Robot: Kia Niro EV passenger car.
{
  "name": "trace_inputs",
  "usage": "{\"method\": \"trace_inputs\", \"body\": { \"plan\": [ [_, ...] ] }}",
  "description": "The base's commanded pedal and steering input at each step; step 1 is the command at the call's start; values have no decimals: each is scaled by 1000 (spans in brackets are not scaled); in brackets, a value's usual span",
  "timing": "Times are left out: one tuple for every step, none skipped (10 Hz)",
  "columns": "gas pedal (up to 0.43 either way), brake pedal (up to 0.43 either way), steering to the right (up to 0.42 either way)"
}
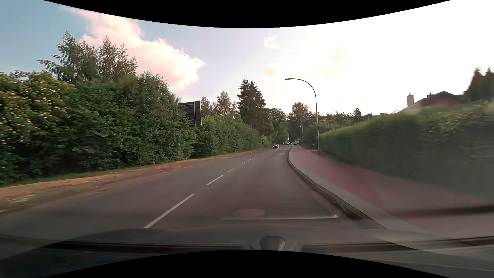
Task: Follow the waypoints while adhering to traffic rules and regulations
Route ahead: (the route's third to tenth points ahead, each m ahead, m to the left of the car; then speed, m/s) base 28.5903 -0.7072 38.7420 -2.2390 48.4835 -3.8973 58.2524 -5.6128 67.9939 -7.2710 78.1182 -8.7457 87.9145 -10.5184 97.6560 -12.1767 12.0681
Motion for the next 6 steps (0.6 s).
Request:
{"method": "trace_inputs", "body": {
  "plan": [
    [138,0,23],
    [138,0,23],
    [138,0,26],
    [138,0,27],
    [138,0,28],
    [138,0,28]
  ]
}}
